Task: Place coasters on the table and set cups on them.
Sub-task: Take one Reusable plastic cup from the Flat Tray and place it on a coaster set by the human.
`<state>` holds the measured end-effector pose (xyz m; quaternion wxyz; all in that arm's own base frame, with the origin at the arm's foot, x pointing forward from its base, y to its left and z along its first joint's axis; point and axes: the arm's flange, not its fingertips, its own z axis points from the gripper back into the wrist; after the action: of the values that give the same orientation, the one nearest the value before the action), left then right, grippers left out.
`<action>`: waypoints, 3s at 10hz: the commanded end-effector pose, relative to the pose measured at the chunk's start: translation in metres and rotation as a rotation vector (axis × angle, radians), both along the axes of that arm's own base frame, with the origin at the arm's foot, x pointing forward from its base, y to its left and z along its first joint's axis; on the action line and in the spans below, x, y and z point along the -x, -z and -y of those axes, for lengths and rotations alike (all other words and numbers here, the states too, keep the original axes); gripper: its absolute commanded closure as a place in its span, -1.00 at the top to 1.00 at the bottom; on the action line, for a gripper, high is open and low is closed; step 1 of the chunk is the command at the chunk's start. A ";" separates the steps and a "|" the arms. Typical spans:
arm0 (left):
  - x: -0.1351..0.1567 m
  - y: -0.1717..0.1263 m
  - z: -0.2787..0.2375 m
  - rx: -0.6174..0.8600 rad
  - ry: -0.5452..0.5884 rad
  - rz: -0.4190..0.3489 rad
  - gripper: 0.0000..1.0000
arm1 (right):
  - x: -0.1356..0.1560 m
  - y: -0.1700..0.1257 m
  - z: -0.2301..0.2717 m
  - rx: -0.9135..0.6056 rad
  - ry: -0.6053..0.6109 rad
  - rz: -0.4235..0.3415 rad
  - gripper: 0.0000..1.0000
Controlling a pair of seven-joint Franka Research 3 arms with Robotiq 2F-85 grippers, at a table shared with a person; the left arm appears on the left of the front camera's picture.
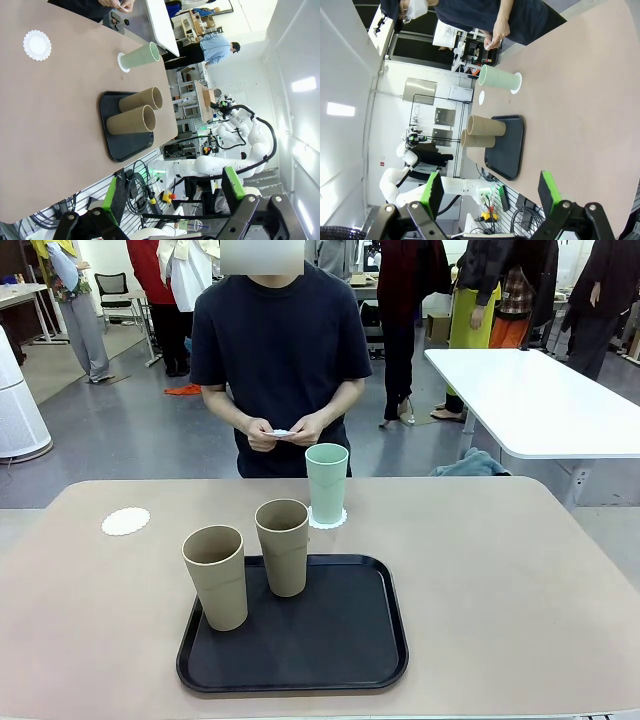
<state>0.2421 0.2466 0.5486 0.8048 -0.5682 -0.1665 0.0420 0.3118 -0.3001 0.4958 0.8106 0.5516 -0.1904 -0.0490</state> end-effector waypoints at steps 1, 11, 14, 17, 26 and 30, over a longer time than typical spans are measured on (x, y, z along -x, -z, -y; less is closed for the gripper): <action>0.000 0.000 0.000 0.000 0.000 0.000 1.00 | 0.001 0.002 0.000 -0.010 0.002 0.002 1.00; -0.062 0.019 0.210 -1.492 0.436 0.537 1.00 | 0.001 0.002 0.000 -0.010 0.002 0.002 1.00; -0.070 0.043 0.245 -1.387 0.573 0.485 1.00 | 0.001 0.002 0.000 -0.010 0.002 0.002 1.00; -0.082 0.015 0.245 -1.454 0.583 0.524 1.00 | 0.001 0.002 0.000 -0.010 0.002 0.002 1.00; -0.150 0.023 0.221 -0.392 1.330 0.683 1.00 | 0.001 0.002 0.000 -0.010 0.002 0.002 1.00; -0.147 0.051 0.212 -0.057 0.962 1.000 1.00 | 0.001 0.002 0.000 -0.010 0.002 0.002 1.00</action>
<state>0.3847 0.0227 0.5052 0.5841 -0.4601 -0.2382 -0.6248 0.3114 -0.3001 0.4945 0.8101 0.5524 -0.1899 -0.0503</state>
